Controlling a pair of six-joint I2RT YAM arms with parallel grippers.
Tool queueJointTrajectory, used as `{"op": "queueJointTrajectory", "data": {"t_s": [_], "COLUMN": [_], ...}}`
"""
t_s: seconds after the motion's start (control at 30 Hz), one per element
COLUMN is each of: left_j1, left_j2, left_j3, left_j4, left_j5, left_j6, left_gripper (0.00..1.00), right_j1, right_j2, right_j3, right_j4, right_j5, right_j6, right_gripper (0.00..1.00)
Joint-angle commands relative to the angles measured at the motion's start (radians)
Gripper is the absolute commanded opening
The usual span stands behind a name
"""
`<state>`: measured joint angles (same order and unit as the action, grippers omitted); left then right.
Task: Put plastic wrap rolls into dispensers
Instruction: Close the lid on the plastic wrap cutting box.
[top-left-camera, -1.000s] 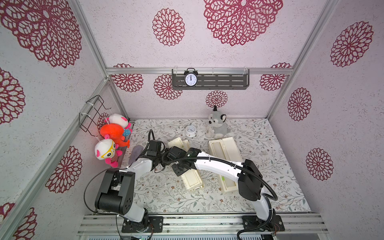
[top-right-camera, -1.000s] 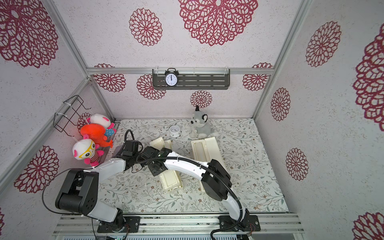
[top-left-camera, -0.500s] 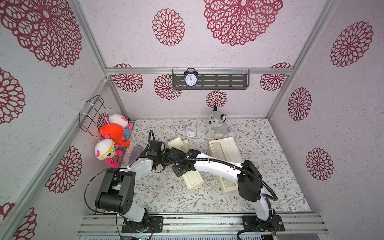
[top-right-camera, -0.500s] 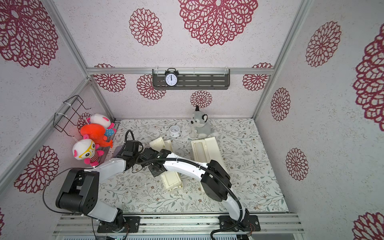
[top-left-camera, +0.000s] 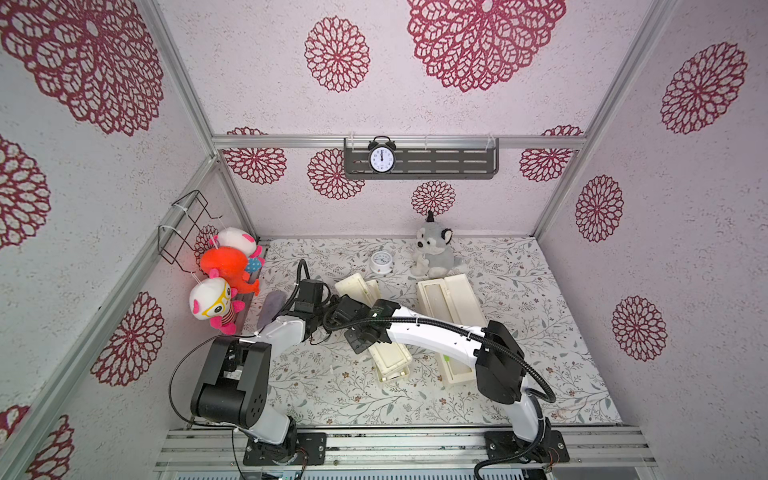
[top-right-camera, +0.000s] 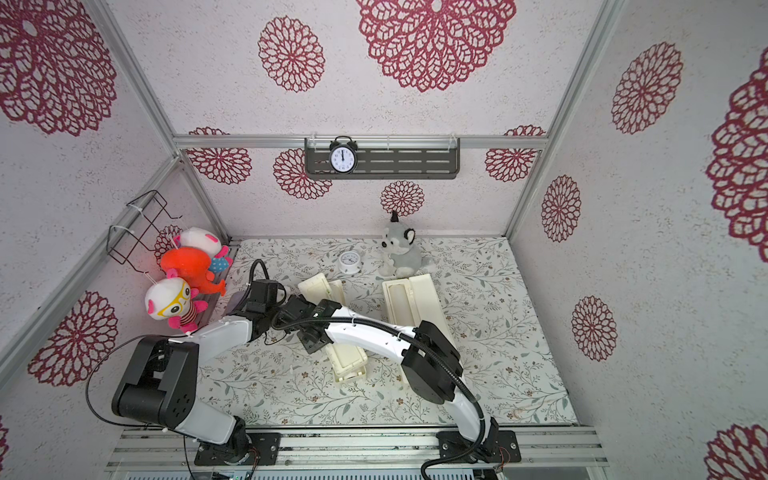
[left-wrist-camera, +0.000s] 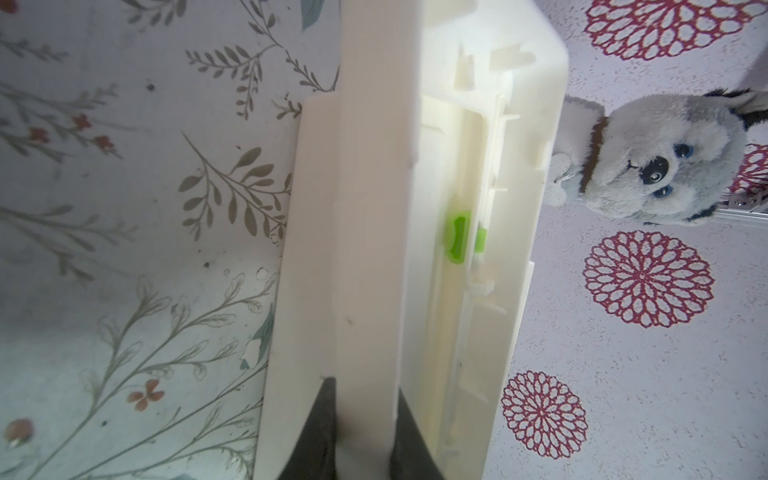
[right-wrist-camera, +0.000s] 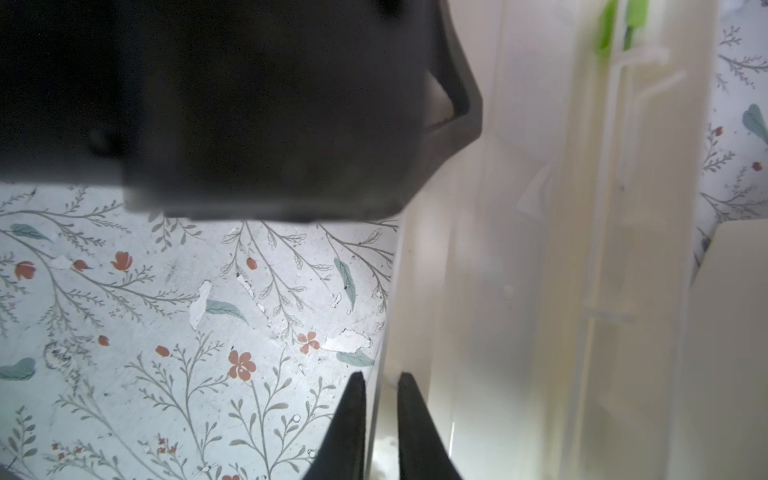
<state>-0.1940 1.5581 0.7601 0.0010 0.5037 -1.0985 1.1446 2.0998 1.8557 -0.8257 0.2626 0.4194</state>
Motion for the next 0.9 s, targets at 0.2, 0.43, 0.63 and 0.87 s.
{"op": "queueJointTrajectory", "data": {"t_s": [0.2,0.43,0.63,0.87], "left_j1": [-0.009,-0.006,0.016,0.078], "left_j2": [-0.027,-0.038,-0.08,-0.176], "left_j3": [0.004,-0.007,-0.016,0.003], "left_j4": [0.109,0.129,0.137,0.067], "left_j5": [0.049,0.066,0.098,0.139], "left_j6": [-0.066,-0.068,-0.051,0.009], "left_gripper": [0.2,0.35,0.65,0.87], "right_j1": [0.004,-0.013,-0.07,-0.157], "right_j2": [0.039,0.007,-0.107,-0.234], "right_j3": [-0.057,-0.096,-0.206,-0.335], "right_j4": [-0.116,-0.081,0.048,0.217], "right_j5": [0.026,0.013,-0.118,-0.317], "right_j6": [0.013,0.016,0.028,0.049], "right_gripper": [0.19,0.12,0.04,0.0]}}
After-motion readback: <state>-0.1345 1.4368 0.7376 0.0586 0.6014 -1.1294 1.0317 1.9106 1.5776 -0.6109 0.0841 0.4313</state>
